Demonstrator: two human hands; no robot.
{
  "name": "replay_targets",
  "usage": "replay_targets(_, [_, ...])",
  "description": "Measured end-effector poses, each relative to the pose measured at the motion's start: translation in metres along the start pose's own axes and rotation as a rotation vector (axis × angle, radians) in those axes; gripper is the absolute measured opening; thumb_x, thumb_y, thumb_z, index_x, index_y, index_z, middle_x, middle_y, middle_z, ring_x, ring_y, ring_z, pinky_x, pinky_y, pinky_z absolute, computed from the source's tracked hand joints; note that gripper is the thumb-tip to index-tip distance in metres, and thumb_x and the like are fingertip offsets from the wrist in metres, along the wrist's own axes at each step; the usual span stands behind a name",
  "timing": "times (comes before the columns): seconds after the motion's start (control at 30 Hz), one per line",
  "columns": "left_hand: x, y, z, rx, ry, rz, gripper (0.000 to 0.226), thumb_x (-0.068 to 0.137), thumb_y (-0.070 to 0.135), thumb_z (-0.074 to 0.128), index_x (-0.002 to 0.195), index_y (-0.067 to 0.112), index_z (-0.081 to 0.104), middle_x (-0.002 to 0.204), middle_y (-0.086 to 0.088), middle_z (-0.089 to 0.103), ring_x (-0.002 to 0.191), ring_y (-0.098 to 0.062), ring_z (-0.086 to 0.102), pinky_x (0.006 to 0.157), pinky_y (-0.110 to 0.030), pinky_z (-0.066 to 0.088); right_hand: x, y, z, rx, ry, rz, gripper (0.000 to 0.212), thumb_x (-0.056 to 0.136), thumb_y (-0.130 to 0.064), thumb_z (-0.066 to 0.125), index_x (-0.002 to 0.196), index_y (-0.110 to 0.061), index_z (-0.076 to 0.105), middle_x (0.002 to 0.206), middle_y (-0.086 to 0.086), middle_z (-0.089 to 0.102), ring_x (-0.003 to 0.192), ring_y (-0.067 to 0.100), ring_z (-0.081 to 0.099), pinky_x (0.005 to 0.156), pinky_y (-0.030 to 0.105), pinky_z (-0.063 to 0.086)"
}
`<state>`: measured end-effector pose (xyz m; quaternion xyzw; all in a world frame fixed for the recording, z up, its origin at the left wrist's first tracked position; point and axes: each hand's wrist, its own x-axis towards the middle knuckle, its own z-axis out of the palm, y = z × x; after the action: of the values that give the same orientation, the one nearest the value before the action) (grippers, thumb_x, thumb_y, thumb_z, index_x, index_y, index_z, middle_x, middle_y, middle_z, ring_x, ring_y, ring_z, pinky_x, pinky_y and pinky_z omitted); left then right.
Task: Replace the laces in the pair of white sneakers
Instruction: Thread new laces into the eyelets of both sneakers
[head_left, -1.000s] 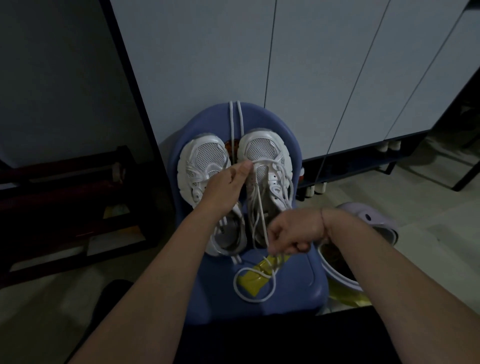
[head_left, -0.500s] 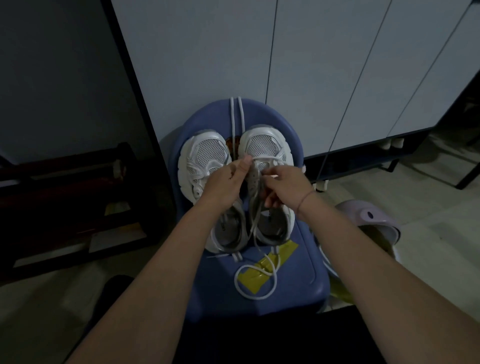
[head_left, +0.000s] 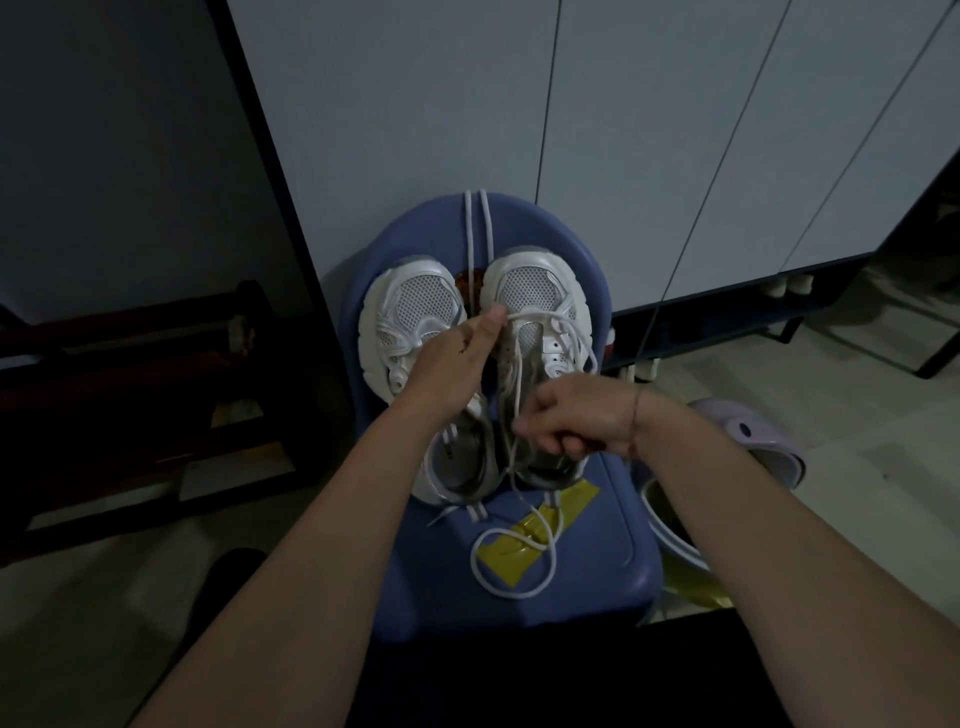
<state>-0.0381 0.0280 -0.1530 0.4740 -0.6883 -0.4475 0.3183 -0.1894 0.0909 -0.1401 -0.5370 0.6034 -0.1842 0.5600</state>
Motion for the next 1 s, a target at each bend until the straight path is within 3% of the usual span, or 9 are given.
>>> replay_targets(0.1, [0.002,-0.003,0.001,-0.021,0.005,-0.008,0.098,0.063,0.098,0.026,0.127,0.033,0.063,0.126,0.003,0.065,0.12,-0.018,0.057,0.108,-0.043,0.042,-0.013,0.007,0.002,-0.208,-0.269,0.079,0.02,0.09,-0.011,0.061,0.07,-0.012,0.059,0.047,-0.004,0.055,0.034,0.003,0.037,0.039,0.017,0.029])
replay_targets(0.17, [0.004,-0.005,0.002,-0.025,0.003,-0.015,0.106,0.056,0.102,0.025,0.127,0.033,0.062,0.127,0.003,0.065,0.12,-0.018,0.057,0.108,-0.044,0.042,-0.017,0.008,0.003,-0.254,-0.245,0.076,0.017,0.09,-0.013,0.062,0.073,-0.01,0.062,0.048,-0.004,0.056,0.035,0.004,0.04,0.04,0.016,0.032])
replay_targets(0.37, [0.002,-0.003,0.002,-0.022,-0.005,-0.006,0.1,0.059,0.099,0.025,0.124,0.034,0.063,0.126,0.002,0.065,0.119,-0.018,0.058,0.108,-0.044,0.042,-0.005,-0.005,-0.001,0.173,0.392,-0.193,0.006,0.094,-0.011,0.055,0.094,-0.009,0.06,0.059,0.007,0.06,0.036,0.009,0.05,0.041,0.017,0.041])
replay_targets(0.47, [0.002,-0.003,0.001,-0.022,-0.008,-0.004,0.105,0.054,0.103,0.023,0.124,0.035,0.063,0.126,0.003,0.064,0.118,-0.018,0.058,0.108,-0.043,0.042,0.005,-0.011,0.001,0.218,0.502,-0.186,0.012,0.097,-0.012,0.048,0.103,-0.007,0.058,0.061,0.008,0.06,0.033,0.009,0.05,0.037,0.017,0.039])
replay_targets(0.57, [0.003,-0.004,0.001,-0.02,-0.01,0.0,0.099,0.059,0.099,0.023,0.122,0.034,0.063,0.125,0.002,0.065,0.118,-0.017,0.059,0.107,-0.043,0.043,0.016,-0.013,0.005,0.242,0.523,-0.158,0.016,0.1,-0.012,0.041,0.105,-0.008,0.056,0.062,0.009,0.06,0.031,0.009,0.05,0.033,0.016,0.038])
replay_targets(0.8, [0.005,-0.007,0.001,-0.046,-0.02,0.015,0.074,0.073,0.09,0.028,0.115,0.038,0.062,0.125,0.002,0.065,0.117,-0.017,0.058,0.107,-0.043,0.043,0.03,-0.008,0.004,0.271,0.452,-0.057,0.036,0.099,-0.023,0.047,0.067,-0.009,0.053,0.042,0.0,0.049,0.027,0.007,0.035,0.034,0.014,0.031])
replay_targets(0.9, [0.006,-0.007,0.001,-0.041,-0.028,0.005,0.072,0.068,0.09,0.026,0.108,0.042,0.06,0.123,0.004,0.065,0.115,-0.016,0.059,0.106,-0.043,0.044,0.03,-0.004,0.002,0.322,0.428,-0.08,0.028,0.098,-0.02,0.05,0.071,-0.012,0.049,0.051,0.003,0.044,0.028,0.006,0.028,0.033,0.013,0.024])
replay_targets(1.0, [0.007,-0.006,0.001,-0.047,-0.028,0.011,0.079,0.065,0.092,0.025,0.112,0.04,0.062,0.122,0.005,0.064,0.115,-0.016,0.059,0.106,-0.043,0.044,0.017,-0.002,0.0,0.23,0.287,-0.076,0.026,0.096,-0.014,0.052,0.071,-0.011,0.049,0.05,0.003,0.043,0.029,0.005,0.028,0.033,0.013,0.023])
